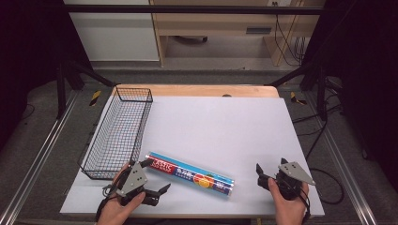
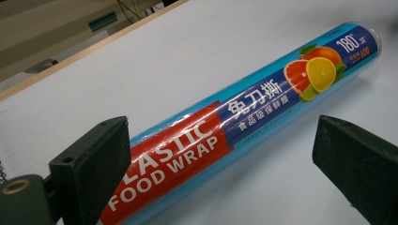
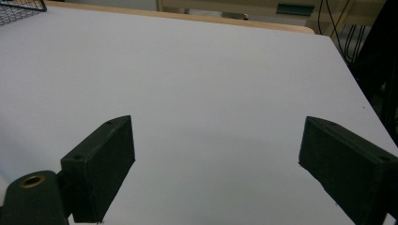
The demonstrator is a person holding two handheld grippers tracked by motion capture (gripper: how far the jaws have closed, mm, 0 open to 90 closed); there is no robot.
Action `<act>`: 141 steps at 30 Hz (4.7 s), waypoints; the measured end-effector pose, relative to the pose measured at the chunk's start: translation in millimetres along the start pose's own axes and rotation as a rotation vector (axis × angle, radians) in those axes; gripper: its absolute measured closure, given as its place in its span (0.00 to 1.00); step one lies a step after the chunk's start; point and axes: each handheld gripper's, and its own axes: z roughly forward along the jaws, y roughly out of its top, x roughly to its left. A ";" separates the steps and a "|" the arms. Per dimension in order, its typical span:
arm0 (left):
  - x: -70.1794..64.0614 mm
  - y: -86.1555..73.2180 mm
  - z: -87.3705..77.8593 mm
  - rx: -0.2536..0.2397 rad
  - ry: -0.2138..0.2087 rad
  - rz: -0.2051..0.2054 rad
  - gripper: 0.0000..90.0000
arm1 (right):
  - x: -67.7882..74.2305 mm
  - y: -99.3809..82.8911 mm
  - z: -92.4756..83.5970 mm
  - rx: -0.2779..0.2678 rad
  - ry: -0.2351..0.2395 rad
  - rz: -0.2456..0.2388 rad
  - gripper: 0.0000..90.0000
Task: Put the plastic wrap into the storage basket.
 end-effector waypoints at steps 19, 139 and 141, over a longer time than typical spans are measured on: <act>16.5 30.9 6.2 -0.023 -0.160 0.057 0.04 | -5.4 -6.2 -21.7 -0.034 -0.011 0.018 0.12; 27.3 49.1 125.5 0.462 -0.591 0.546 0.29 | -0.5 -5.7 -12.8 -0.015 0.048 0.016 0.10; 27.4 49.1 125.5 0.462 -0.592 0.547 0.29 | -0.4 -5.5 -12.9 -0.016 0.048 0.015 0.10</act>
